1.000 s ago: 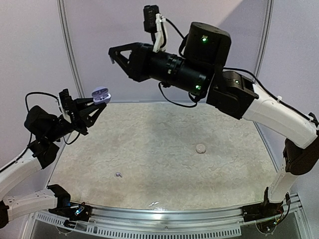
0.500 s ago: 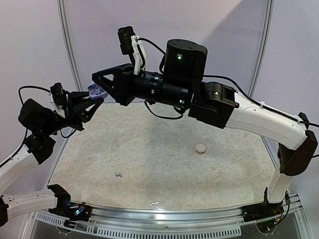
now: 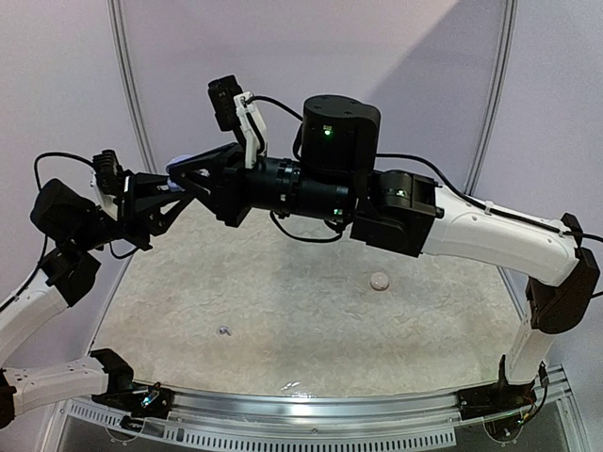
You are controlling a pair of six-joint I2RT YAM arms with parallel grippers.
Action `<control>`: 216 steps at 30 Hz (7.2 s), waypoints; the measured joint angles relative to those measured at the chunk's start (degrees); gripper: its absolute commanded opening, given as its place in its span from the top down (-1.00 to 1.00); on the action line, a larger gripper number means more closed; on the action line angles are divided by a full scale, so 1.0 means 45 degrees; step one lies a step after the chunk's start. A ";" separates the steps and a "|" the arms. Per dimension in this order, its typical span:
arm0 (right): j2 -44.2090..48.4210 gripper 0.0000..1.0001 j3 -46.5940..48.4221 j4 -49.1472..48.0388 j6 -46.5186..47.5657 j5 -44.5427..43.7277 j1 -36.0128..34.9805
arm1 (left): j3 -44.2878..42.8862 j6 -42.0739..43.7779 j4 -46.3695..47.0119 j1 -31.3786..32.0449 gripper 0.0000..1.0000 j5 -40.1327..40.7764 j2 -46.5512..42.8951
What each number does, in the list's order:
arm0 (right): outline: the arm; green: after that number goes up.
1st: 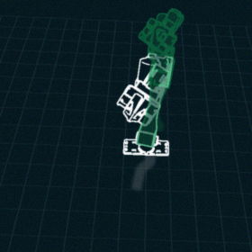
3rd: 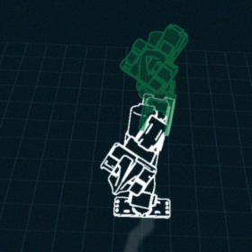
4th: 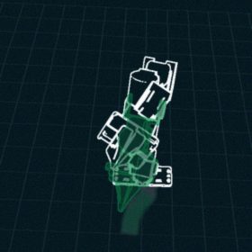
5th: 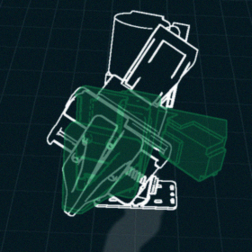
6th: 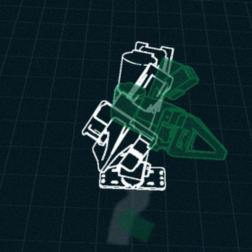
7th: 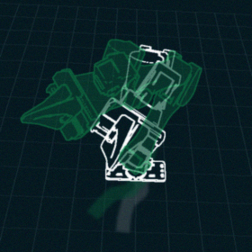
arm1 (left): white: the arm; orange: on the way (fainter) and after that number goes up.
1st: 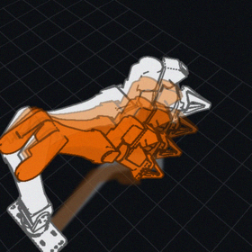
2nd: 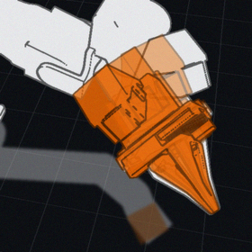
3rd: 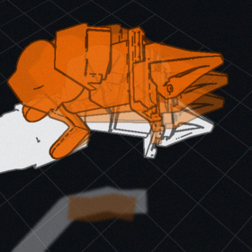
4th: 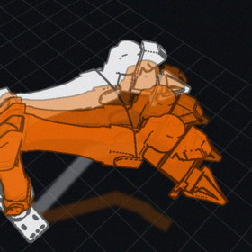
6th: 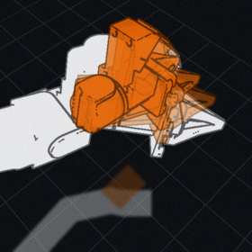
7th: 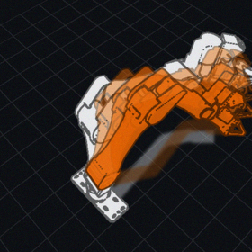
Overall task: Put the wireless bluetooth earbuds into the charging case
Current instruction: Insert the right earbud into the right side groove of the charging case, then pick up the left earbud from the corner of the board, then place the left earbud at the corner of the board.
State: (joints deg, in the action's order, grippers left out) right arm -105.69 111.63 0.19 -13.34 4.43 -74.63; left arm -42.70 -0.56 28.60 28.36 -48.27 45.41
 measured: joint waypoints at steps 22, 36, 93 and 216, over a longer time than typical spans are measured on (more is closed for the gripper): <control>0.0865 0.98 -0.0602 -0.0423 0.1229 -0.1103 -0.0219 | -0.0053 -0.1598 -0.0204 0.0000 1.00 -0.0384 0.0000; 0.0578 0.99 -0.0588 -0.0233 0.1472 -0.0801 -0.0223 | -0.0102 -0.1846 0.0389 0.0019 1.00 -0.0991 0.0267; 0.0714 0.02 -0.0787 -0.0495 0.0078 -0.2453 -0.0063 | 0.0097 -0.2584 0.0661 0.0029 1.00 0.0311 0.0078; 0.1350 0.82 -0.0500 0.1948 0.2429 -0.5124 -0.0282 | 0.0874 -0.1447 -0.3177 -0.1214 1.00 0.3939 -0.0214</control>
State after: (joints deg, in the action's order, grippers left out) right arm -99.61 109.38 8.95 -2.42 -18.63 -75.90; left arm -38.76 -7.07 14.31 22.90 -30.55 44.45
